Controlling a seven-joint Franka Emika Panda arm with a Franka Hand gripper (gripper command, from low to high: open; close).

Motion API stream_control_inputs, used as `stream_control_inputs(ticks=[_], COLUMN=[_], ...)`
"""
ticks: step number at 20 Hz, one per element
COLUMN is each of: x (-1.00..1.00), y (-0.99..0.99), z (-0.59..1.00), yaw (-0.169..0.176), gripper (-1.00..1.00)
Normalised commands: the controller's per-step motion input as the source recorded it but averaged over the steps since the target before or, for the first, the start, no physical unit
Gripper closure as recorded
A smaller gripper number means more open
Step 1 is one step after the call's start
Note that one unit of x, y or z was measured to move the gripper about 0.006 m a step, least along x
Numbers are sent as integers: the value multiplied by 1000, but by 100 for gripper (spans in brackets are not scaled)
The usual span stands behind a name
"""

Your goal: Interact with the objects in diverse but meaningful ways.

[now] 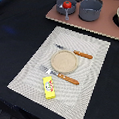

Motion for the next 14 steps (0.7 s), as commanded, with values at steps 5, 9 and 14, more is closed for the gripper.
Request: stream_control_inputs(ticks=[5, 9, 14], x=[546, 766, 709], y=[719, 545, 390], z=[382, 404, 188], yaw=[27, 1, 0], gripper=[100, 100, 100])
